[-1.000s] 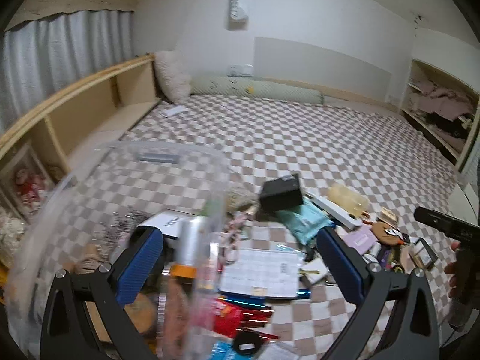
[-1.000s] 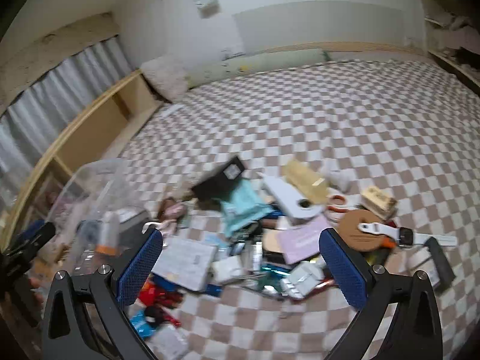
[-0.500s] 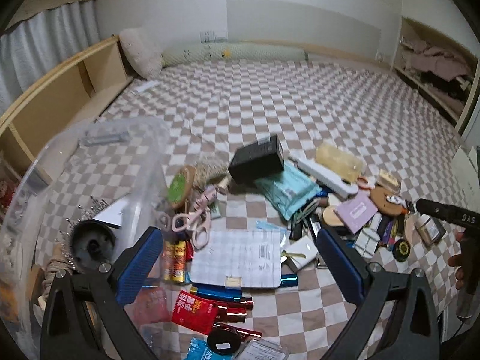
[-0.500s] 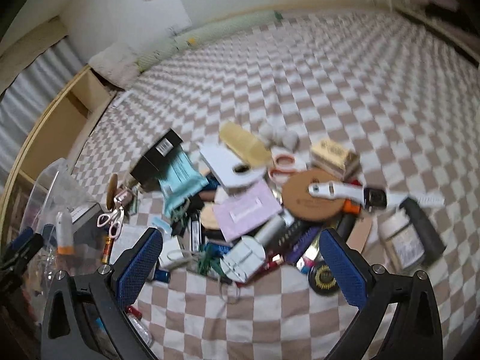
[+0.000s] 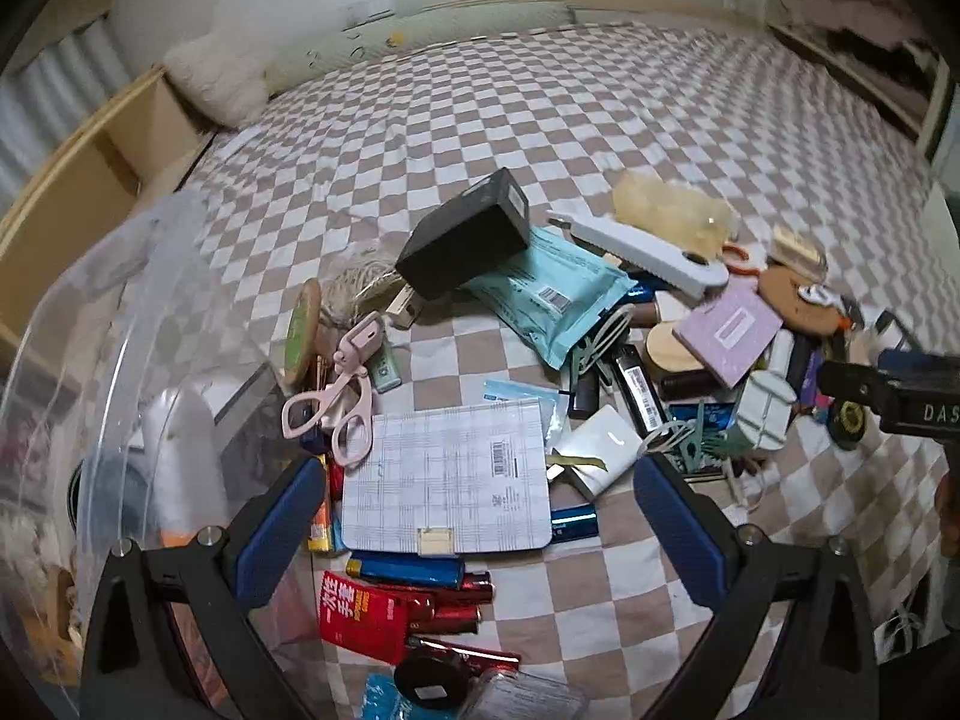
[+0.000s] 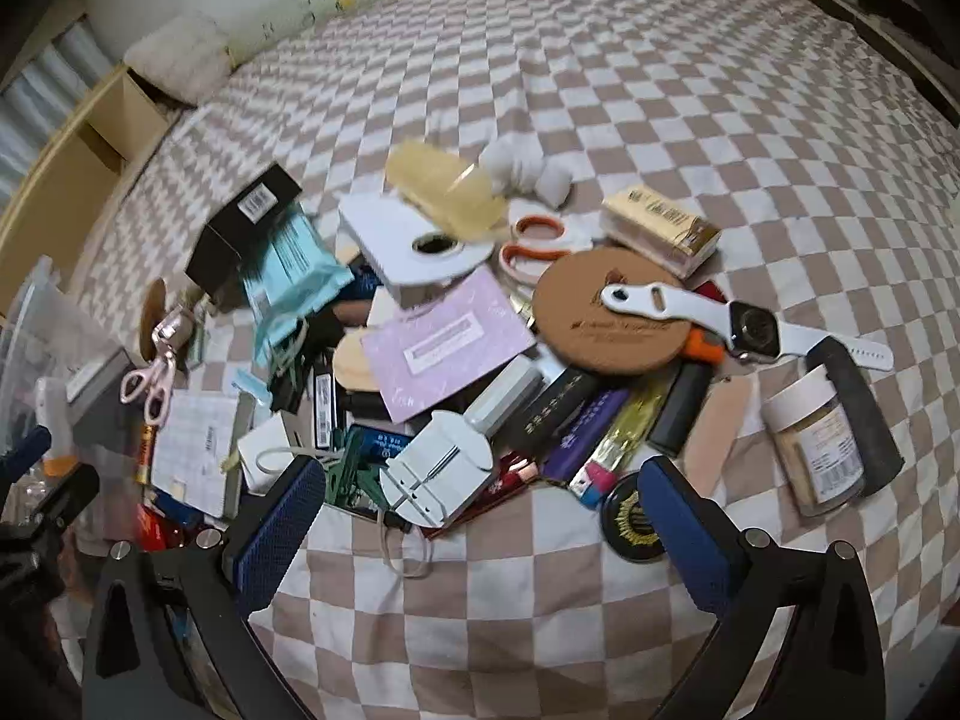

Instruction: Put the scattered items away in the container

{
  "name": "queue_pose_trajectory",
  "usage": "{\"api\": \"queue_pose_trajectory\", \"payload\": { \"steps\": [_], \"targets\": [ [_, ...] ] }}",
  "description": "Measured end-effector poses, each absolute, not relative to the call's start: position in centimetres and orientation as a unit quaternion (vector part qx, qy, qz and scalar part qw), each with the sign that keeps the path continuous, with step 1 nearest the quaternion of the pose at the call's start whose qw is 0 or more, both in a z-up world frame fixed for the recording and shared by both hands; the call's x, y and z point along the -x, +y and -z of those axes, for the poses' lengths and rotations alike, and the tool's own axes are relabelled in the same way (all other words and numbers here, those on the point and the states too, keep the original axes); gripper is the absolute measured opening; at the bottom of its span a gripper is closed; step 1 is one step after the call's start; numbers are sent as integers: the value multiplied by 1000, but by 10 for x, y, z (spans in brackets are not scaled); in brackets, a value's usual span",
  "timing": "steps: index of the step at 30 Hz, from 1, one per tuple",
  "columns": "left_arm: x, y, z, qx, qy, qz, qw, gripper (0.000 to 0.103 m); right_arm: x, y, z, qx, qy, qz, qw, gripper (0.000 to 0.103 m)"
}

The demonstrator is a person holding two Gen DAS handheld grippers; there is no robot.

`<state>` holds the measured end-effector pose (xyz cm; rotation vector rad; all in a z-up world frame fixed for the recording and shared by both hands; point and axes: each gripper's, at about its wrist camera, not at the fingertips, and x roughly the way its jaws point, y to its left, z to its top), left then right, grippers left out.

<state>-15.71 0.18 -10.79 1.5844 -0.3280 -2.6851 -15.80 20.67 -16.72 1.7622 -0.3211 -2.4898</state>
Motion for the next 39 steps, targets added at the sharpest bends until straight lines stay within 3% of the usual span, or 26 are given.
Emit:
{"api": "queue_pose_trajectory", "payload": {
  "steps": [7, 10, 13, 16, 18, 20, 32, 39],
  "targets": [
    [162, 15, 120, -518, -119, 847, -16, 103, 171, 193, 189, -604, -114, 788, 43, 101],
    [163, 19, 124, -519, -125, 845, -20, 103, 176, 192, 203, -623, -128, 771, 39, 88],
    [164, 19, 127, -522, -131, 843, -22, 103, 180, 191, 215, -635, -134, 760, 39, 86],
    [166, 19, 130, -526, -130, 840, -24, 103, 183, 189, 223, -644, -143, 751, 41, 75],
    [167, 19, 132, -529, -128, 839, -25, 103, 185, 187, 229, -651, -152, 743, 40, 73],
    [168, 19, 132, -531, -127, 838, -26, 103, 186, 185, 232, -655, -149, 740, 37, 63],
    [168, 27, 137, -538, -132, 832, -33, 103, 198, 177, 241, -651, -152, 743, 27, 63],
    [170, 30, 139, -540, -133, 830, -35, 103, 195, 165, 236, -646, -107, 754, 51, 63]
  ]
}}
